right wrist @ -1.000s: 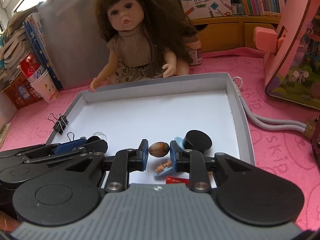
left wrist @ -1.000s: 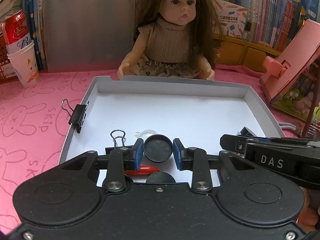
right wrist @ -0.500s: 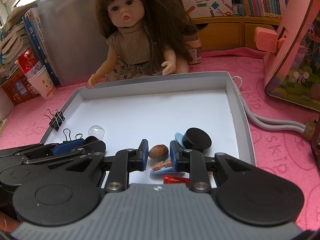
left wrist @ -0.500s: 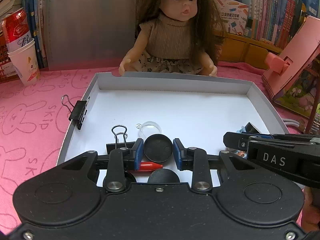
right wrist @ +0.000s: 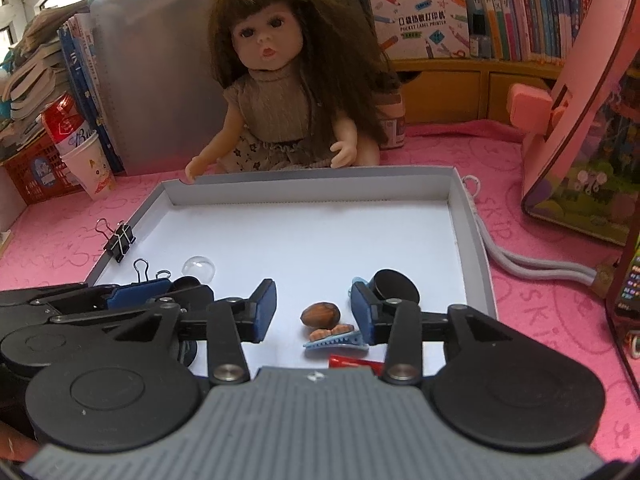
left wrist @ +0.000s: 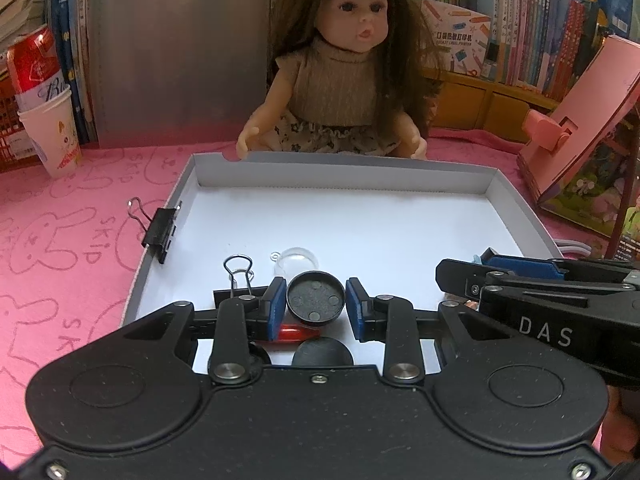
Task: Organize rigid objects
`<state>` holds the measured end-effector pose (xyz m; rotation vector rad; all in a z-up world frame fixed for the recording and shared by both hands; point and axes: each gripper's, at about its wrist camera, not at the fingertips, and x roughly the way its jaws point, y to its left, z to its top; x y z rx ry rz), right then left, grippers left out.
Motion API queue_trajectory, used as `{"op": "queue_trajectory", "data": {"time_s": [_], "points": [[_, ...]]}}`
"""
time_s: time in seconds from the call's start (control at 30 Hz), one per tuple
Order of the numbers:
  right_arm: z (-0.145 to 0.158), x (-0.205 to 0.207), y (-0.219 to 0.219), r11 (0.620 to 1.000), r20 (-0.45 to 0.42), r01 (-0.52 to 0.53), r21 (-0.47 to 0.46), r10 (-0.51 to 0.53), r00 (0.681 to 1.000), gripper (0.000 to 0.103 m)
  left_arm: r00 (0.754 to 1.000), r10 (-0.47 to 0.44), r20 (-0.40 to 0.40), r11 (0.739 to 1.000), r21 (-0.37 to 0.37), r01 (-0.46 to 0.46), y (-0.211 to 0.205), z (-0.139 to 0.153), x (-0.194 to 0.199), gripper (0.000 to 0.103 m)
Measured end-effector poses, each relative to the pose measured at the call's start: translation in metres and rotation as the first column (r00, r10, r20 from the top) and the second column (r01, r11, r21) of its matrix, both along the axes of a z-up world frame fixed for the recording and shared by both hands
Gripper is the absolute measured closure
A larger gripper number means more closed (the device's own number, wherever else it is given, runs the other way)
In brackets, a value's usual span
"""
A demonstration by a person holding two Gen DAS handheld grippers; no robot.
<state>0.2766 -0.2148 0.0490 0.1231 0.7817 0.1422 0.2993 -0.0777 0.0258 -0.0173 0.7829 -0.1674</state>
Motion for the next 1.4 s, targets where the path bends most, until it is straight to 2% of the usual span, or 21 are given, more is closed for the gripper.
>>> {"op": "queue_trajectory", "data": {"time_s": [0.2, 0.47, 0.63, 0.73, 1.0, 1.1, 1.17, 1.4], "points": [[0.008, -0.007, -0.002, 1.0, 0.023, 0.005, -0.004, -0.005, 1.0, 0.034, 1.0, 0.009, 0.017, 1.0, -0.01, -0.009, 0.006, 0.009, -0.007, 0.066], [0.02, -0.023, -0.003, 1.0, 0.054, 0.004, 0.001, -0.004, 0.999, 0.03, 0.998, -0.002, 0.059, 1.0, 0.002, 0.002, 0.008, 0.024, -0.025, 0.063], [0.025, -0.034, -0.009, 0.999, 0.057, 0.002, 0.039, -0.004, 0.998, 0.025, 0.996, -0.003, 0.089, 1.0, -0.002, 0.003, 0.013, 0.033, -0.04, 0.053], [0.028, -0.042, -0.009, 0.999, 0.069, -0.001, 0.04, -0.002, 0.998, 0.022, 0.995, -0.008, 0.097, 1.0, -0.005, 0.008, 0.016, 0.037, -0.049, 0.05], [0.034, -0.061, -0.016, 0.998, 0.1, -0.006, 0.064, 0.0, 0.995, 0.004, 0.991, -0.006, 0.131, 1.0, 0.005, 0.005, 0.025, 0.04, -0.074, 0.035], [0.034, -0.068, -0.018, 0.998, 0.103, -0.004, 0.064, -0.003, 0.995, 0.004, 0.991, -0.004, 0.133, 1.0, 0.005, 0.003, 0.03, 0.04, -0.083, 0.032], [0.033, -0.073, -0.019, 0.998, 0.108, -0.002, 0.059, -0.005, 0.994, 0.003, 0.991, -0.005, 0.135, 1.0, 0.009, 0.003, 0.032, 0.04, -0.089, 0.025], [0.031, -0.09, -0.016, 0.999, 0.127, -0.013, 0.04, 0.007, 0.992, 0.0, 0.988, -0.004, 0.156, 1.0, 0.017, 0.001, 0.041, 0.038, -0.112, 0.024]]}}
